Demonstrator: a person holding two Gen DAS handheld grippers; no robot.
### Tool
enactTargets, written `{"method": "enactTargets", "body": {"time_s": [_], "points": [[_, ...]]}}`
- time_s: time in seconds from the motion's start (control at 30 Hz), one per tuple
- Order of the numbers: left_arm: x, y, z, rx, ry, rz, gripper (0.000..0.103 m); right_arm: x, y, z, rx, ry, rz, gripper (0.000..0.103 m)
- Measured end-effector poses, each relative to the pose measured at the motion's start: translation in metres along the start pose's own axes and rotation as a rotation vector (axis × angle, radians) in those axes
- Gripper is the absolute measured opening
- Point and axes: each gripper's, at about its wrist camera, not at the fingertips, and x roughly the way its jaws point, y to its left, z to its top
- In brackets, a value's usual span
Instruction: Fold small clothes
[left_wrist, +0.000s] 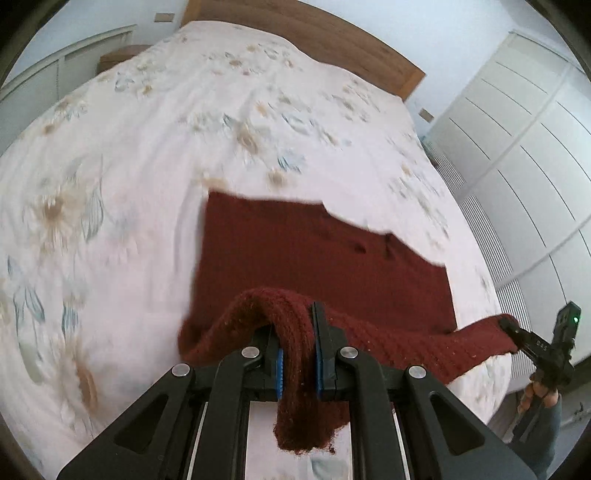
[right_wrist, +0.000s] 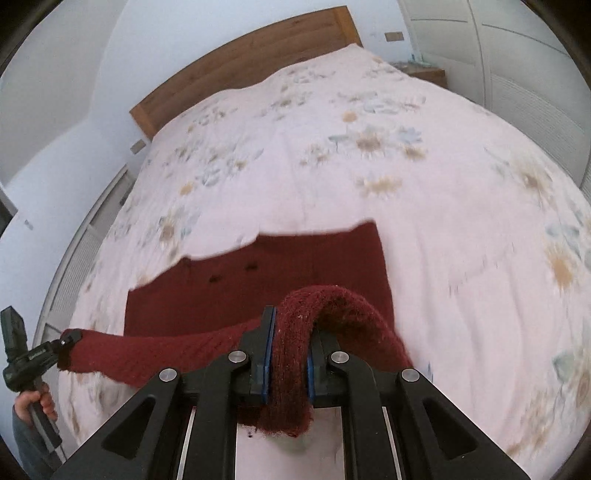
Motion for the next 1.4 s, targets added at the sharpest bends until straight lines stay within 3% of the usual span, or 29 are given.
{"method": "enactTargets", "body": {"time_s": [0.2,0.4,0.6,0.7,0.73,0.77,0.83,0.97,1.07,1.1,1.4], "points": [[0.036,0.003,0.054,0.029,0.021,0.084,0.009,0.053,0.009,0.050,-0.049,0.063,-0.067,0.013],[0.100,0.011,0.061,0.069,0.109,0.200,0.010,0.117,0.005,0.062,-0.053,0.180,-0.132,0.013],[0.141,0.019,0.054,0.102,0.152,0.307,0.011,0.153,-0.004,0.057,-0.040,0.236,-0.181,0.015],[0.149,0.015,0.052,0.119,0.163,0.350,0.014,0.157,-0.005,0.053,-0.044,0.239,-0.200,0.023],[0.153,0.011,0.051,0.137,0.172,0.369,0.016,0.155,-0.004,0.052,-0.047,0.233,-0.204,0.032],[0.154,0.009,0.051,0.143,0.176,0.375,0.021,0.153,-0.003,0.052,-0.051,0.226,-0.210,0.051],[0.152,0.003,0.051,0.157,0.169,0.369,0.036,0.145,-0.001,0.052,-0.063,0.197,-0.222,0.078],[0.138,-0.016,0.051,0.202,0.123,0.354,0.076,0.124,0.013,0.051,-0.107,0.139,-0.204,0.086],[0.128,-0.034,0.051,0.224,0.090,0.309,0.092,0.110,0.032,0.046,-0.161,0.103,-0.177,0.103],[0.127,-0.038,0.050,0.230,0.087,0.299,0.101,0.106,0.040,0.043,-0.182,0.092,-0.170,0.103],[0.119,-0.089,0.023,0.359,0.016,0.211,0.102,0.107,0.103,-0.015,-0.383,0.053,-0.172,0.103]]}}
